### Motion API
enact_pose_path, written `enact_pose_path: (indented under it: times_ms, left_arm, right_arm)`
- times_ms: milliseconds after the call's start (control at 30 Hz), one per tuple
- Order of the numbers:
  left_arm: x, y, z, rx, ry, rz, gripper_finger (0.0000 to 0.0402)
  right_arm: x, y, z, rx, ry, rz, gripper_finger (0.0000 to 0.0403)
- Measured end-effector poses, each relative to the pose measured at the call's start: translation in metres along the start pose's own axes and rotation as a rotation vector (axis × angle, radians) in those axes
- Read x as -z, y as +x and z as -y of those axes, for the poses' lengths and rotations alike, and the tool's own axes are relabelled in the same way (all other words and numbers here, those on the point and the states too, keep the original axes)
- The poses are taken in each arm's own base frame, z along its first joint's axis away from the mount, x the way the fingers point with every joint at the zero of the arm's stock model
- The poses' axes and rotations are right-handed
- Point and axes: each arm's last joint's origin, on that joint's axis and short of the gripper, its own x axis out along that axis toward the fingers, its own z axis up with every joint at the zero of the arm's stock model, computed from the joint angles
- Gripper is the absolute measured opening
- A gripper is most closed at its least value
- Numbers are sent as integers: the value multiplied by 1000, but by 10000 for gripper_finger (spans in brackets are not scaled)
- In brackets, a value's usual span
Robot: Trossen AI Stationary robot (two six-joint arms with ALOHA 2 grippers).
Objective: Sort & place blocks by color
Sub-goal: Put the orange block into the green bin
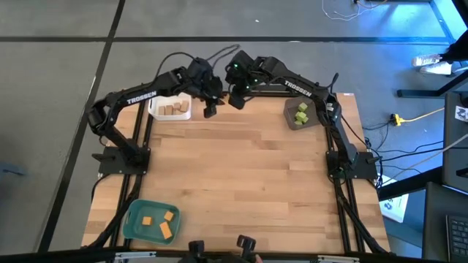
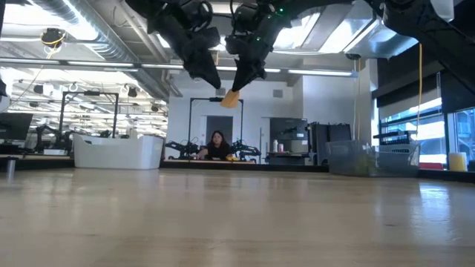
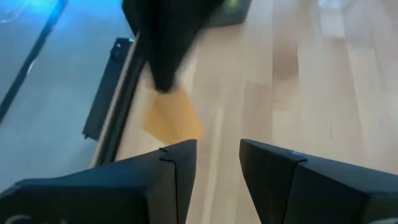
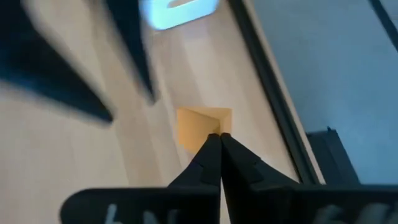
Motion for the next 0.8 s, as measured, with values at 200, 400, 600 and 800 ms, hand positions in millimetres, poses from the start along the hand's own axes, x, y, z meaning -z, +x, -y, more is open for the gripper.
enact_pose_path:
  times_ms: [200,400,600,800]
  left_arm:
    - [7,-13,-12,22,-44,-6,117]
    - [18,-15,-17,-6,-91,-97,117]
    - [21,-15,-18,-109,-83,-173,117]
    - [20,-14,-15,-190,-72,-210,117]
  right_arm:
    - [2,0,-2,-71,-184,-6,0]
    - [2,0,-3,-95,-249,6,0]
    - [2,0,-3,-96,-249,6,0]
    - [1,0,-3,-97,-249,6,0]
